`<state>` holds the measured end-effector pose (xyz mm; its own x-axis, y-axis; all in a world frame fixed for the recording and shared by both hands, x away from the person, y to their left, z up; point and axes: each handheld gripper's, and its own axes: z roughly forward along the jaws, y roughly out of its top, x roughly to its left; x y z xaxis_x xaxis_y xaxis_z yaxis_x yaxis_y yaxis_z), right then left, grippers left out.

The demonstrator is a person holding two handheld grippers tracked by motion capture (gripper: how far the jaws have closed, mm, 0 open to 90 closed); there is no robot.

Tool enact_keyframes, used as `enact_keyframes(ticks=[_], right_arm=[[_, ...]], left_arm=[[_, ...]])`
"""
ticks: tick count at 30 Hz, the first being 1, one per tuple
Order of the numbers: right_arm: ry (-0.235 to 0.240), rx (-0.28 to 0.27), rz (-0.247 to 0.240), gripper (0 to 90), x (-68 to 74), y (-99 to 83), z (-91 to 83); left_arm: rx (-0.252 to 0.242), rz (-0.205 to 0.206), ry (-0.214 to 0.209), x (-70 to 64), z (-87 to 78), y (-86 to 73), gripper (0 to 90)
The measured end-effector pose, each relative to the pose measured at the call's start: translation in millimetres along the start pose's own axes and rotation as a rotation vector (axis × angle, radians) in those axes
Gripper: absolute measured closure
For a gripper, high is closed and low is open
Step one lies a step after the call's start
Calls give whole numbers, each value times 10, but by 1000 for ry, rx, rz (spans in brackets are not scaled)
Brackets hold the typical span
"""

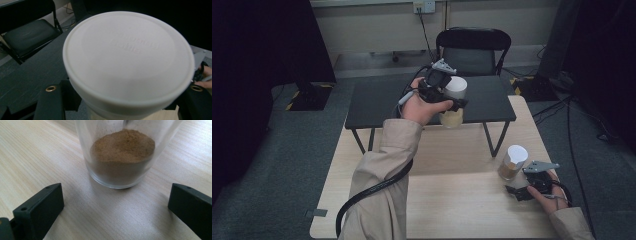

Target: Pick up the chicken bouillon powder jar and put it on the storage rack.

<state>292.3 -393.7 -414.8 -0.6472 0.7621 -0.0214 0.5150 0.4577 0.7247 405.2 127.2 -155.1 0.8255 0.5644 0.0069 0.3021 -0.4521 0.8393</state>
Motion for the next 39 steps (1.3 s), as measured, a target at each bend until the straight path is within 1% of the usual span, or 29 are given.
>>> enact_keyframes(ticks=[2, 5, 10, 12, 14, 17, 19, 29, 32, 34, 36, 37, 39], right_arm=[[0, 0, 0, 0, -1, 0, 0], [1, 0, -1, 0, -2, 0, 1], [2, 0, -1, 0, -3, 1, 1], [1, 0, -1, 0, -3, 1, 1], [2, 0, -1, 0, -3, 1, 0], [1, 0, -1, 0, -3, 1, 1], [2, 0, -1, 0, -3, 1, 1], [2, 0, -1, 0, -3, 1, 0], [2, 0, -1, 0, -3, 1, 1], [2, 0, -1, 0, -3, 1, 1], [2, 0, -1, 0, -3, 1, 1], [2, 0, -1, 0, -3, 1, 1], [2, 0, -1, 0, -3, 1, 0]], left_arm=[[-3, -22, 17, 13, 7, -1, 349], [-2, -42, 35, 29, 17, 10, 349], [-2, -50, 66, 23, 31, 18, 348], [-8, -63, 74, 23, 36, 5, 348], [-11, -64, 75, 23, 40, -3, 348], [-4, -64, 81, 5, 40, 14, 348], [-4, -71, 84, 2, 42, 14, 347], [-3, -71, 93, -27, 47, 17, 345], [-5, -72, 102, -45, 48, 14, 345], [-8, -79, 118, -73, 54, 12, 345], [-16, -85, 125, -89, 67, 2, 346], [-12, -82, 134, -107, 73, 13, 346], [-12, -81, 137, -111, 75, 16, 346]])
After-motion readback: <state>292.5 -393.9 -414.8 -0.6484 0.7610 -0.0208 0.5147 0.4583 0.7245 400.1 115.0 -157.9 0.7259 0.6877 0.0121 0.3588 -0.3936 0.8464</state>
